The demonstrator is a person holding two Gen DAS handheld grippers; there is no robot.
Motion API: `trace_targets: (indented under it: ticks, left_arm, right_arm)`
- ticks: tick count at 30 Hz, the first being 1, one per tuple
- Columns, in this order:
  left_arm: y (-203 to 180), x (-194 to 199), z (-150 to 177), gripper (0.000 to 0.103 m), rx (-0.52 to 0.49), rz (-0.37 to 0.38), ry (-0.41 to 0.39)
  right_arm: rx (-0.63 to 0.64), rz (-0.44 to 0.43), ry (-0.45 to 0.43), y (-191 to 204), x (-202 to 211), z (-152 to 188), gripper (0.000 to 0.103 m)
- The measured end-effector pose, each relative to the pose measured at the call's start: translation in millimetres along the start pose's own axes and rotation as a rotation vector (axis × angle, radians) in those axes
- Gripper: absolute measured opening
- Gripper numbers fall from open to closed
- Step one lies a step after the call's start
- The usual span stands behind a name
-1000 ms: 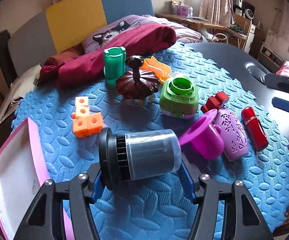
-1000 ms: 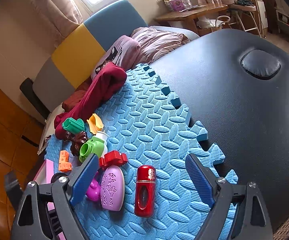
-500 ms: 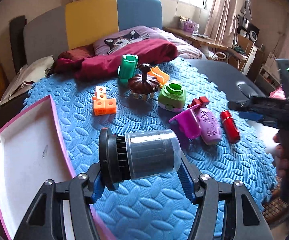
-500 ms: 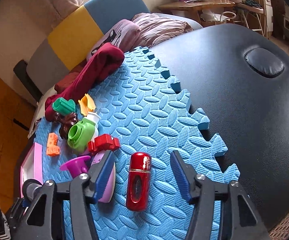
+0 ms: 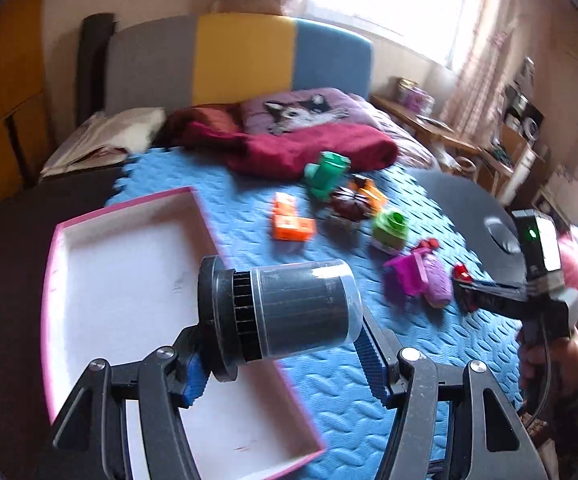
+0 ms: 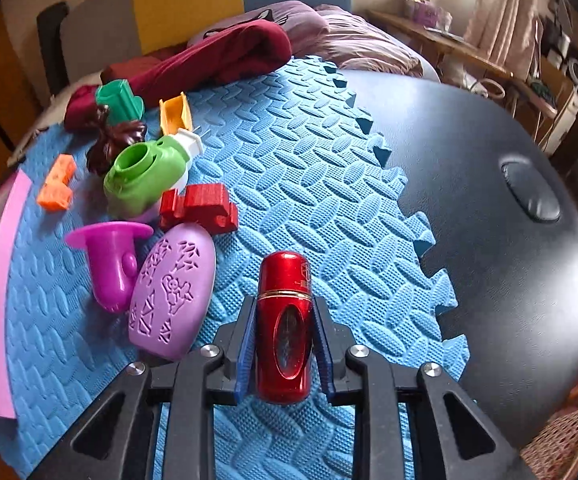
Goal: Organize rigid objects
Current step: 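Lift the cylinder cup with the left gripper while the right gripper grasps the red bottle, then lower the cylinder cup into the pink-rimmed tray and open the left gripper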
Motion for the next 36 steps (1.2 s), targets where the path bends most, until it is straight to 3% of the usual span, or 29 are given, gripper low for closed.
trace_targets:
  ticks: [8,12,22,31,36]
  left_arm:
    - [95.5,1.6,11.5,0.063,0.208,-0.11,0.024]
    - [124.2,-1.1,21.2,0.063,0.264,-0.157,0.03]
    - [139.0,-37.3,3.0,0.063,0.308,-0.171,0.11]
    - [133.5,-80.6,-41.1,0.063,0.304,-0.188,0.107]
    - [134.2,-106.9,-49.6,0.065,0.284,-0.212,0.122]
  right_arm:
    - [0.032,0.02,-0.014,-1.3,4.3,-4.2,0.026]
    - [0.064,0.044,-0.028,2.6,5.9,-1.5,0.026]
    - [0.068,0.052,-0.029,2.8,2.9,-2.3,0.026]
    - [0.084,0.063,-0.043,4.2,3.7,-1.7,0.026]
    - [0.093,0.07,-0.05,5.9,4.2,-1.4,0.026]
Point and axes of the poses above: each gripper's, at about its wrist camera, not at the fingertips, and x roughly against the way its jaws point, y to its left, z to its underside, the point moved 6 cm from there along -x, roughly the way its jaws point, and after that the axes turned 3 degrees about y, right-handed, at the moved point
